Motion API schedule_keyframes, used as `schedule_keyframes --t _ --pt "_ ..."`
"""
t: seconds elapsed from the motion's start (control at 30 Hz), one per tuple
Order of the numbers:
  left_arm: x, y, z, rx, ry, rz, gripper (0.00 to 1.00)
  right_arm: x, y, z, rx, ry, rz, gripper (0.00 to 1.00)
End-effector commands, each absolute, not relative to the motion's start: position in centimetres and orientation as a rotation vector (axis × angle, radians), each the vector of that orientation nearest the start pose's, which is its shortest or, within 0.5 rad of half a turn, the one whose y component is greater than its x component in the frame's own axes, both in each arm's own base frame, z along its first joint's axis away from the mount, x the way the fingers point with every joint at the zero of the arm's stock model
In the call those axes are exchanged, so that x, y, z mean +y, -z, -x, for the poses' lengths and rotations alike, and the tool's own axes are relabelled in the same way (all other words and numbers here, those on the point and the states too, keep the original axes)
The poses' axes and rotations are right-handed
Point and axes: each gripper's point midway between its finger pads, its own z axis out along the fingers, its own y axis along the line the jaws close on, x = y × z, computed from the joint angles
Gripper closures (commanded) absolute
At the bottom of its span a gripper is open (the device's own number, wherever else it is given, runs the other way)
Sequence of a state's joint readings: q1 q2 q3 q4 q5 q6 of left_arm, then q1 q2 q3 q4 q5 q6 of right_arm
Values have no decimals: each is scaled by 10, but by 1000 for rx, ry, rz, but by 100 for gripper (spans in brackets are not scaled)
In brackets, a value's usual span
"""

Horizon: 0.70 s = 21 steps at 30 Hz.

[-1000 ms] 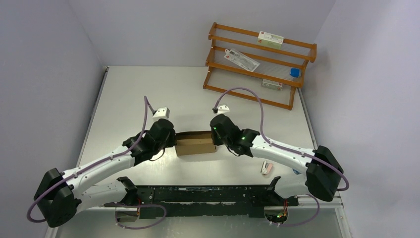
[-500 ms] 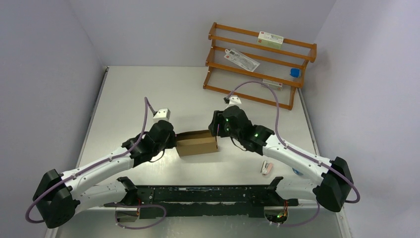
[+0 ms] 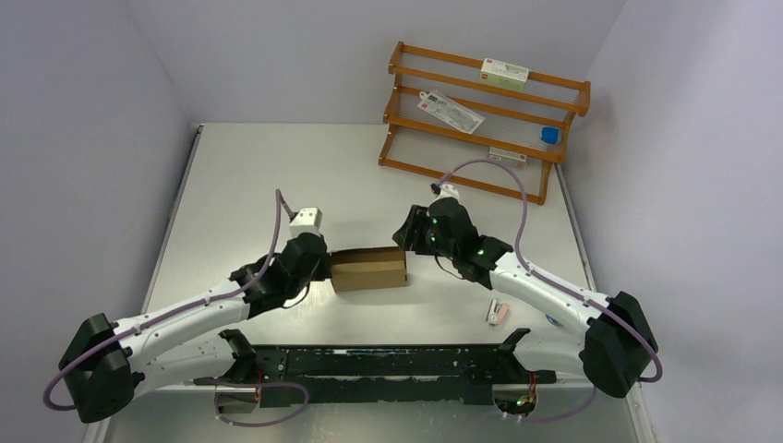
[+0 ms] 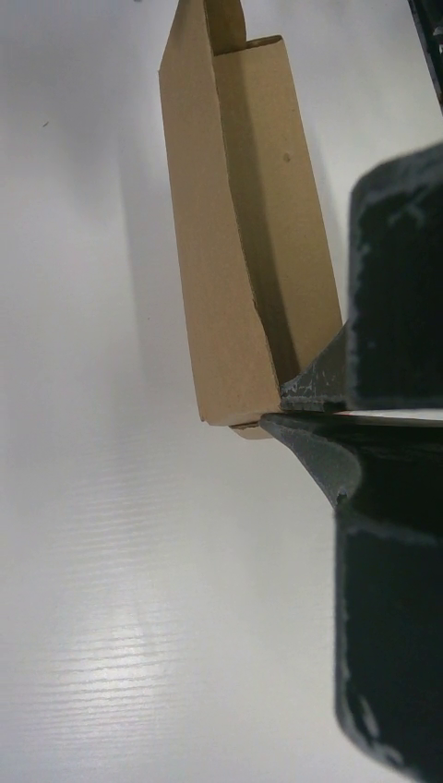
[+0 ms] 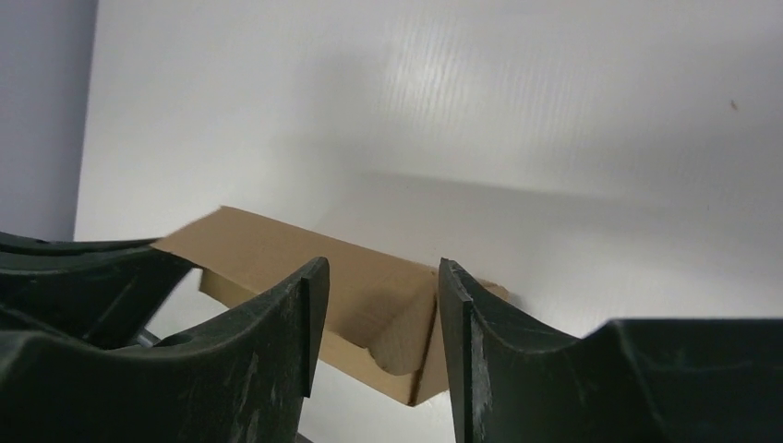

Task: Fold the paper box

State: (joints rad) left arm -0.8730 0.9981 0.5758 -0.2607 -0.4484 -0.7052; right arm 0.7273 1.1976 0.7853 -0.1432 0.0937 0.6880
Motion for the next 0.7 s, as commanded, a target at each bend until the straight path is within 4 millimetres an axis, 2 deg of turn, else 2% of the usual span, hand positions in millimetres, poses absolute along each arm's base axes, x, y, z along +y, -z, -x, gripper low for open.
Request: schedule_keyframes --t 0.0,0.17,0.3,0.47,0.67 --pt "-187 -95 -219 2224 328 5 95 248 -134 -258 2246 -734 -19 49" --pt "-193 -94 -218 2205 345 -32 95 239 -109 -242 2276 -733 17 50" --pt "-197 -94 -216 2200 365 -60 91 234 -102 -235 2265 -742 32 51" --pt "-195 -98 -212 2201 398 -26 73 232 -99 -228 2253 -755 53 51" --pt "-182 -113 -204 2193 415 43 58 230 -125 -238 2171 -727 84 49"
